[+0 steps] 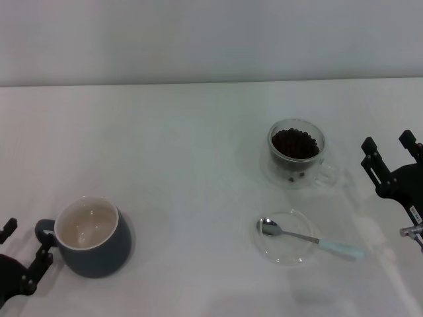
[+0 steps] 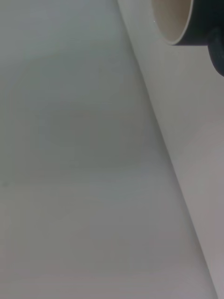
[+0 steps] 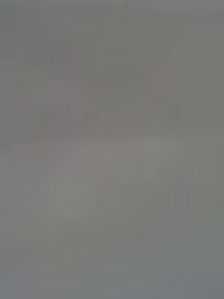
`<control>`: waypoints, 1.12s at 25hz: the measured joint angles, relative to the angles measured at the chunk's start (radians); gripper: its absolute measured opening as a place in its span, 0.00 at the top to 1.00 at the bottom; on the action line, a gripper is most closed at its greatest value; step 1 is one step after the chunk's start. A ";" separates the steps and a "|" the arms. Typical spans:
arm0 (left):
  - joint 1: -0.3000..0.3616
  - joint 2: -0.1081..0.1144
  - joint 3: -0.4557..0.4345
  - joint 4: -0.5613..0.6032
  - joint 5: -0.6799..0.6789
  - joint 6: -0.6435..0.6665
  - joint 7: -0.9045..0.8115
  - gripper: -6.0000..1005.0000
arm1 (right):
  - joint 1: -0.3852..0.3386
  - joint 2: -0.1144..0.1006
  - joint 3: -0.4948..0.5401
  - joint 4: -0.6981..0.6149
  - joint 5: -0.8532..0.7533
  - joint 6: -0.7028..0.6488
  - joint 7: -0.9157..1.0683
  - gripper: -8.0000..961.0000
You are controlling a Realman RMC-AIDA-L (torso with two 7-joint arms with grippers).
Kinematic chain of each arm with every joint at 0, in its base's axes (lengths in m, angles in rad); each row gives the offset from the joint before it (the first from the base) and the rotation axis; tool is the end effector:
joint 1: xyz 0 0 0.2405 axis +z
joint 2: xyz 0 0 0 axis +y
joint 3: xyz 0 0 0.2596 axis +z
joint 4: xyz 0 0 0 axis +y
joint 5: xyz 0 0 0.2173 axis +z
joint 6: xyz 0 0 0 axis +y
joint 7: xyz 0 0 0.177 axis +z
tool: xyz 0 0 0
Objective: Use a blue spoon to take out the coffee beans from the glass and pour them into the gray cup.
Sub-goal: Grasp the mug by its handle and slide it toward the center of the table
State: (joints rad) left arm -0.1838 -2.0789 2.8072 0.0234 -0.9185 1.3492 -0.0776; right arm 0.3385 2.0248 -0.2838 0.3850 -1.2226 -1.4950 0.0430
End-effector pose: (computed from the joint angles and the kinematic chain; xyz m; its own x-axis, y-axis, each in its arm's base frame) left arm -0.3820 0.2398 -0.0613 0.8650 0.0680 0.4972 0.4816 -0.3907 -0.7845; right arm 0.3390 0.2790 -0.0454 0.6537 0.0434 -0.7555 -0.7413 -0.1642 -0.6508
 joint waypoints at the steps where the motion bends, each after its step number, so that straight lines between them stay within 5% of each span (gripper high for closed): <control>1: -0.002 0.000 0.000 0.000 0.000 -0.003 0.000 0.19 | 0.000 0.000 0.000 0.000 0.000 0.000 0.000 0.25; 7: -0.020 -0.001 -0.002 0.002 -0.001 -0.029 0.000 0.34 | -0.001 0.000 0.000 0.000 -0.002 -0.003 0.000 0.25; 15: -0.052 -0.005 -0.001 0.010 0.000 -0.080 0.000 0.34 | -0.003 0.000 0.000 0.000 -0.005 -0.004 0.000 0.25; 28: -0.089 -0.004 0.005 0.037 0.001 -0.112 0.006 0.71 | -0.001 0.000 0.008 0.000 -0.005 -0.001 0.000 0.25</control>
State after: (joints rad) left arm -0.2728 -2.0833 2.8126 0.0608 -0.9173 1.2372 -0.0718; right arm 0.3379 2.0248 -0.2762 0.3850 -1.2272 -1.4958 0.0430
